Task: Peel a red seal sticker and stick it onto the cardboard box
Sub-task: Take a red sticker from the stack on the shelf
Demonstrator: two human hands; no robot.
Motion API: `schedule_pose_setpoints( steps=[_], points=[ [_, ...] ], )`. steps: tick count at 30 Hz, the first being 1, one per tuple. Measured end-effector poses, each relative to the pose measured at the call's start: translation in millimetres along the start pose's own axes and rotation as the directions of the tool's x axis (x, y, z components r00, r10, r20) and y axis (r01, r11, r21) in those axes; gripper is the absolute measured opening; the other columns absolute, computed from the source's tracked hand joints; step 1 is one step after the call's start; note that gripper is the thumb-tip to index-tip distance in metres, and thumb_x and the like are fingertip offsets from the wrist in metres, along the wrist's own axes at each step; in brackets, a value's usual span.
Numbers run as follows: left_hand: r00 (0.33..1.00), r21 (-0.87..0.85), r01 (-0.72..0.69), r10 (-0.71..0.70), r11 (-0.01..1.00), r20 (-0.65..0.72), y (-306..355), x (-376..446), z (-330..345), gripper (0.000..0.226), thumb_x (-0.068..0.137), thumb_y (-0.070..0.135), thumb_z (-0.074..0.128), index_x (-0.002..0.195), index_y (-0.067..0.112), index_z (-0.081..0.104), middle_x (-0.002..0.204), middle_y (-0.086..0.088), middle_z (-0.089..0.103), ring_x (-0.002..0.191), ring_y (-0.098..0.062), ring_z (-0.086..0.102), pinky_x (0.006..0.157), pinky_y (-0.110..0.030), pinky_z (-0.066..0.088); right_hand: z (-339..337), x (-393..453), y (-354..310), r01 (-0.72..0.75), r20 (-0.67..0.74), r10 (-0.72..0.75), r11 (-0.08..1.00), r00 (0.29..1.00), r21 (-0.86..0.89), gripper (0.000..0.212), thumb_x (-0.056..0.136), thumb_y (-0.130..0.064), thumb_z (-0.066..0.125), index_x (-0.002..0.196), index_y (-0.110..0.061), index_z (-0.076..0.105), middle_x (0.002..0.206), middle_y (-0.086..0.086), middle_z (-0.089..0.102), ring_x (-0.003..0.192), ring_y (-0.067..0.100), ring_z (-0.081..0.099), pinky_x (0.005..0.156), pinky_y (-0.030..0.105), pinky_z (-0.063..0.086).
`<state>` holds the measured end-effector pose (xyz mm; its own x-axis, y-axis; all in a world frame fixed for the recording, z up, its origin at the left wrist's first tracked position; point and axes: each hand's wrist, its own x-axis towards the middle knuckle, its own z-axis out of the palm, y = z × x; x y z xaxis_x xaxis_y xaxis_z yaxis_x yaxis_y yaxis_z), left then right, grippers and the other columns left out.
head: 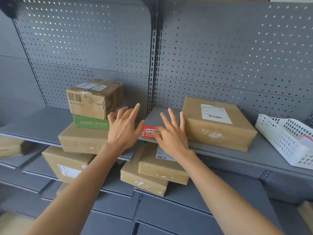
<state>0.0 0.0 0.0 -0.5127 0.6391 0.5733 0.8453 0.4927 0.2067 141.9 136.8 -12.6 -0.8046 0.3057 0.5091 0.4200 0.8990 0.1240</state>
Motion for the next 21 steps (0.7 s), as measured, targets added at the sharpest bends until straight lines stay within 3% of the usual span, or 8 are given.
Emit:
schedule_pose_setpoints(
  steps=[6, 10, 14, 17, 21],
  points=[
    [0.986, -0.034, -0.108, 0.111, 0.994, 0.127, -10, -7, 20, 0.037, 0.101, 0.046, 0.052, 0.131, 0.029, 0.068, 0.137, 0.002, 0.065, 0.136, -0.025, 0.046, 0.104, -0.055, 0.027, 5, -13, 0, 0.042, 0.028, -0.042, 0.999, 0.999, -0.031, 0.047, 0.097, -0.059, 0.049, 0.114, -0.025, 0.077, 0.141, 0.003, 0.064, 0.149, 0.03, 0.039, 0.122, 0.062, -0.009],
    [0.972, -0.063, -0.182, 0.189, 0.981, 0.138, -10, -10, 26, 0.035, 0.097, 0.044, 0.05, 0.112, 0.03, 0.078, 0.129, 0.004, 0.069, 0.13, -0.026, 0.051, 0.097, -0.051, 0.029, 6, -21, 3, 0.05, 0.023, -0.051, 0.999, 0.998, 0.012, 0.04, 0.096, -0.051, 0.056, 0.122, -0.026, 0.072, 0.135, -0.004, 0.068, 0.145, 0.025, 0.043, 0.125, 0.063, -0.003],
    [0.97, -0.134, -0.17, 0.189, 0.976, 0.152, -9, -10, 25, 0.036, 0.096, 0.046, 0.049, 0.111, 0.031, 0.079, 0.131, 0.005, 0.069, 0.132, -0.026, 0.051, 0.099, -0.051, 0.028, 6, -25, 4, 0.051, -0.028, -0.049, 0.996, 0.998, 0.078, 0.031, 0.095, -0.041, 0.06, 0.117, -0.025, 0.074, 0.129, -0.006, 0.07, 0.136, 0.021, 0.051, 0.124, 0.058, 0.007],
    [0.975, -0.191, -0.106, 0.14, 0.976, 0.174, -10, -8, 25, 0.038, 0.097, 0.048, 0.048, 0.114, 0.032, 0.078, 0.137, 0.006, 0.066, 0.137, -0.025, 0.047, 0.103, -0.053, 0.027, 7, -29, 4, 0.048, -0.099, -0.035, 0.99, 0.994, 0.132, 0.026, 0.095, -0.035, 0.059, 0.112, -0.024, 0.076, 0.124, -0.008, 0.072, 0.122, 0.019, 0.056, 0.109, 0.05, 0.027],
    [0.991, -0.341, 0.034, 0.012, 0.939, 0.13, -9, -5, 20, 0.025, 0.102, 0.036, 0.057, 0.117, 0.033, 0.076, 0.133, 0.01, 0.067, 0.133, -0.02, 0.047, 0.104, -0.049, 0.026, 5, -29, 5, 0.054, -0.18, -0.027, 0.987, 0.983, 0.15, 0.022, 0.098, -0.026, 0.056, 0.104, -0.022, 0.077, 0.117, -0.008, 0.075, 0.106, 0.021, 0.06, 0.086, 0.043, 0.035]
  ],
)
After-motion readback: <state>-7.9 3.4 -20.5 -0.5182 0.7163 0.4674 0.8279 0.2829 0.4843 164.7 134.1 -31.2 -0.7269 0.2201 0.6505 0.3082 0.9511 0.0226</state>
